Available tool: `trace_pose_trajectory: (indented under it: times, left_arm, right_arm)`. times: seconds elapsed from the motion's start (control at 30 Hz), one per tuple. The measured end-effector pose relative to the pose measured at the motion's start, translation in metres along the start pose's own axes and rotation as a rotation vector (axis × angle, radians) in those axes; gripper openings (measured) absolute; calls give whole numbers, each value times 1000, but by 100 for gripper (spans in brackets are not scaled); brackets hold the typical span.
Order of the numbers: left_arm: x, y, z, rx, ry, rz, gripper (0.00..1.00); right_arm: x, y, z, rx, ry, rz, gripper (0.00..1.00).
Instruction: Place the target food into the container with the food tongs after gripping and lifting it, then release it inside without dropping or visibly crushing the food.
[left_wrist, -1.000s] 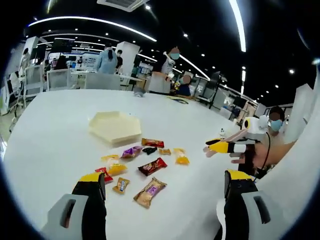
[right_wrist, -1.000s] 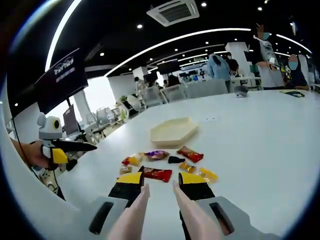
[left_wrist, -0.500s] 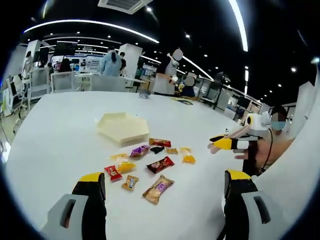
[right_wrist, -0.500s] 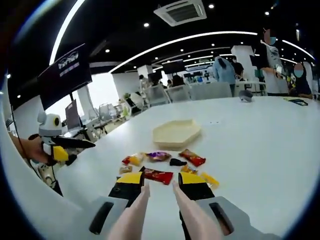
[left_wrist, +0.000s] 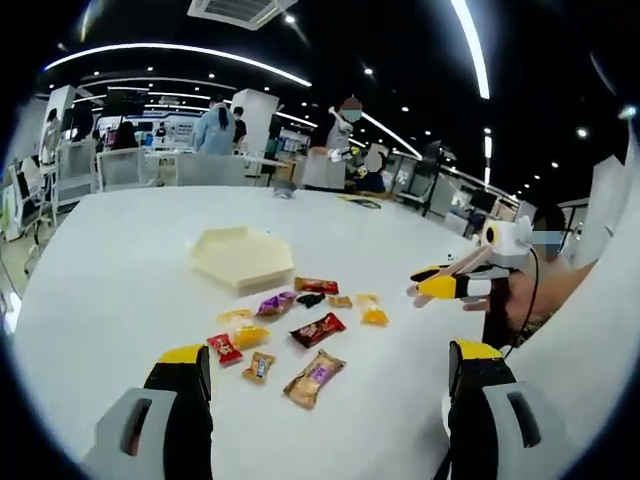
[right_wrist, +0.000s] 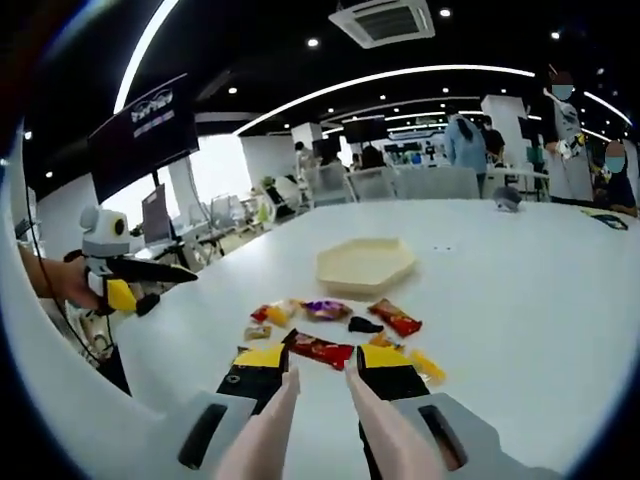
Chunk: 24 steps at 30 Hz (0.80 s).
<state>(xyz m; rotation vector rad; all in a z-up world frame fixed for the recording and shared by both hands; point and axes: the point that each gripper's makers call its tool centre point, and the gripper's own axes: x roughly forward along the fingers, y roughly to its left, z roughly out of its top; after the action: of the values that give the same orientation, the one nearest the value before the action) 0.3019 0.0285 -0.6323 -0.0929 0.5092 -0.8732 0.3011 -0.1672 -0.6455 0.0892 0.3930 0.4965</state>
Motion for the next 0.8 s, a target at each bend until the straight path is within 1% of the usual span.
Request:
trace_pose_trajectory:
  times: [0.23,0.3,0.4,0.63,0.8]
  left_arm:
    - [-2,1,3,-10,-8,4,100]
    - [-2,2,2,-9,-6,5,100]
    - [-2,2,0,-8,0,4,100]
    - [-3,3,3,-20,-9,11,100]
    - [-4,5,2,-16,-6,15,99]
  right_arm:
    - [5,4,0,-35,25,35,27]
    - [6,5,0,-53,36,42,27]
    - [6,4,1,-63,36,44,27]
    - [7,3,-5,-51,47,42,27]
    - [9,3,-6,-48,50,47,27]
